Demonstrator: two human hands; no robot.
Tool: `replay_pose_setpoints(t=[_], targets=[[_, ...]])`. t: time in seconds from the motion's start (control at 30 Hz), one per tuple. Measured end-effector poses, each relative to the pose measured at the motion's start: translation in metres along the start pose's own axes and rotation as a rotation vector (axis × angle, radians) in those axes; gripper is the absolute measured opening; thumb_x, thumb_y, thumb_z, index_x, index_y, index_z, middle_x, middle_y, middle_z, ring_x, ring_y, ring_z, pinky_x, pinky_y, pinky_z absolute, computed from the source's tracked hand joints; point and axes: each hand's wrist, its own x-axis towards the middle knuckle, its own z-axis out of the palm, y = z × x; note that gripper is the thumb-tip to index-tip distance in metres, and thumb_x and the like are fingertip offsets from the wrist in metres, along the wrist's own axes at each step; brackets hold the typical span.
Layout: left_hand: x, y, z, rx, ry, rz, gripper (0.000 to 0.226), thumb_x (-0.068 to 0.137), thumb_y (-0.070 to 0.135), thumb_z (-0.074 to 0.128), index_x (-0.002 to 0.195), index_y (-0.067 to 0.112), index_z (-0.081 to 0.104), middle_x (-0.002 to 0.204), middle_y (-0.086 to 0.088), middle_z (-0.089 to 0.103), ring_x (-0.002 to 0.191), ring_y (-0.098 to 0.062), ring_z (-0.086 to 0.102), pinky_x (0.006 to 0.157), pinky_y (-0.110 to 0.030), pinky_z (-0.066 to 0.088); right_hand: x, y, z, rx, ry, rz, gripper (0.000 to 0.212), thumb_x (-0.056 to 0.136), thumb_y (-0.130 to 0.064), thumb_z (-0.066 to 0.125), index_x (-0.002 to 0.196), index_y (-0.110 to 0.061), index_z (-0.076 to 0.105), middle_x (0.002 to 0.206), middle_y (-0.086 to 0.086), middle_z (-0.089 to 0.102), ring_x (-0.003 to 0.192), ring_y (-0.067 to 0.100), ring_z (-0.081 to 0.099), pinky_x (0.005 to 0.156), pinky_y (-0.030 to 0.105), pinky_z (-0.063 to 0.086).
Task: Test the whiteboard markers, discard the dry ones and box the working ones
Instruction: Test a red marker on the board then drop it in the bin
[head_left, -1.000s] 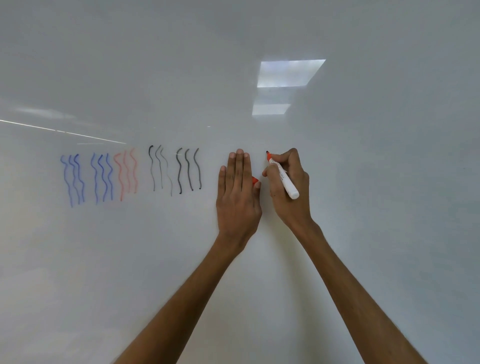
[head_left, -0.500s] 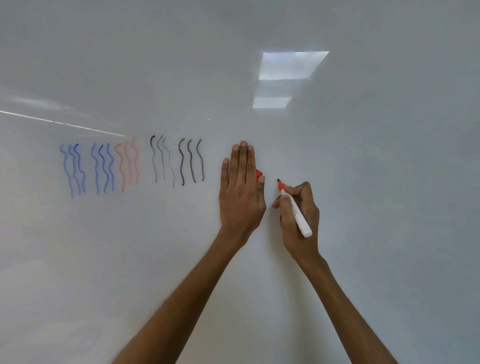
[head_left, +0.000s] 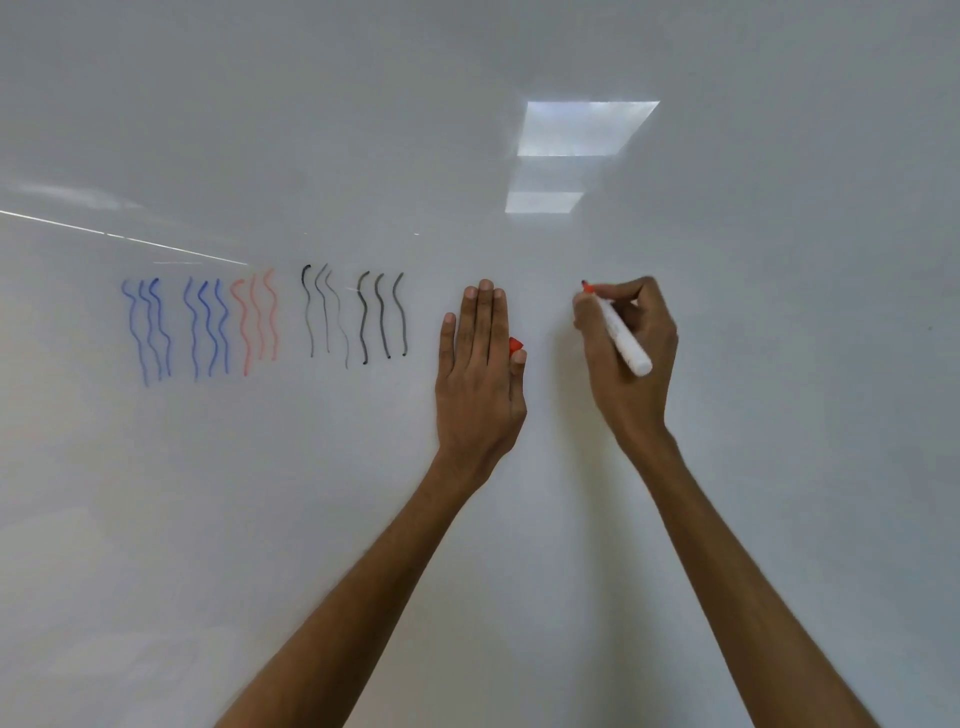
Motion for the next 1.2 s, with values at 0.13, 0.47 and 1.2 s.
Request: replay_pose_setpoints(t=[0.13, 0.47, 1.2], targets=[[-0.001, 0.0, 0.001, 0.028, 0.001, -0.001, 0.055, 0.106, 0.026, 0.025, 0.155, 0.002, 0.016, 0.163, -0.013, 0.013, 0.152, -0.023, 0.006, 0.124, -0.044, 0.011, 0.019, 0.005, 0.001, -0.024, 0.03, 0.031, 0.014, 0.095, -0.022, 0.063, 0.093, -0.009, 0.056, 0.077, 0.009, 0.066, 0.068, 0.03, 0.065, 0.058, 0.049, 0.052], [-0.002, 0.0, 0.003, 0.047, 0.008, -0.007, 0.055, 0.106, 0.026, 0.028, 0.155, 0.002, 0.015, 0.163, -0.013, 0.013, 0.152, -0.024, 0.007, 0.124, -0.044, 0.011, -0.021, 0.017, -0.016, 0.038, -0.001, 0.114, 0.013, 0.094, -0.012, 0.063, 0.086, -0.005, 0.056, 0.075, 0.007, 0.068, 0.065, 0.021, 0.068, 0.055, 0.03, 0.048], [-0.005, -0.001, 0.004, 0.072, 0.045, 0.0, 0.054, 0.107, 0.026, 0.031, 0.154, 0.002, 0.02, 0.162, -0.013, 0.018, 0.152, -0.024, 0.012, 0.124, -0.044, 0.014, 0.02, 0.004, -0.019, 0.079, -0.038, 0.108, 0.012, 0.094, -0.015, 0.065, 0.089, -0.007, 0.058, 0.074, 0.001, 0.071, 0.068, 0.019, 0.071, 0.059, 0.031, 0.047]])
